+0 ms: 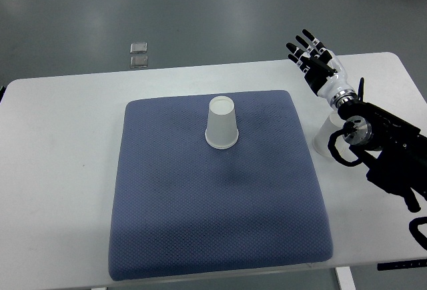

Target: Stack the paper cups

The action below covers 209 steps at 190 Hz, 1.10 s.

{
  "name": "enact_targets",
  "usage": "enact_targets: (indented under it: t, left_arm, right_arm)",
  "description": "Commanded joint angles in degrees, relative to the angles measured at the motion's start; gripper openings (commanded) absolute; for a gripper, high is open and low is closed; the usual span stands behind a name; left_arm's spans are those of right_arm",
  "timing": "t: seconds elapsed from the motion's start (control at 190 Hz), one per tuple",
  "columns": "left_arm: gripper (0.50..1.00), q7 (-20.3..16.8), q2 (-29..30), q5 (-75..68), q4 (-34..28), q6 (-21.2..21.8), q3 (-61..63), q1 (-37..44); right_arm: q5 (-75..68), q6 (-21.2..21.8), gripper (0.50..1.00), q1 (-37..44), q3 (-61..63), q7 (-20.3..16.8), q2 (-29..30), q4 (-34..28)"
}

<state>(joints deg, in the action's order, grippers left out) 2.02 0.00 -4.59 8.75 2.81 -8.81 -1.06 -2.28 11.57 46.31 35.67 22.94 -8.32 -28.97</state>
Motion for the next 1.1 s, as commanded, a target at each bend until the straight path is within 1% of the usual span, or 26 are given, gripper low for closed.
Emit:
enact_targets:
  t: [0.0,0.737,0.868,0.963,1.095]
  left_arm:
    - [1.000,0.00,0.00,0.01,-0.14,0.00,0.02,0.09]
    - [1.000,0.00,0.00,0.01,-0.23,0.00,0.02,0.00]
    - [1.000,0.00,0.00,0.01,-0.23,0.00,0.02,0.00]
    - [1.000,0.00,0.00,0.01,-0.23,0.00,0.02,0.00]
    - [1.000,0.00,0.00,0.01,-0.23,0.00,0.02,0.00]
  right_arm:
    - [0.00,-0.06,0.911,0.01,0.01,0.00,-0.03,0.05]
    - [0.17,-0.85,0.911,2.99,-0.34,-0.09,0.32,0.05]
    - [0.17,-0.85,0.911,3.96,-0.43,0.00,-0.47,-0.39]
    - [2.28,-0.85,0.911,4.40,-0.34,0.09,-0.91,-0.83]
    - [8.96,-0.94,0.911,5.37,-0.52,0.00,-3.72,-2.15]
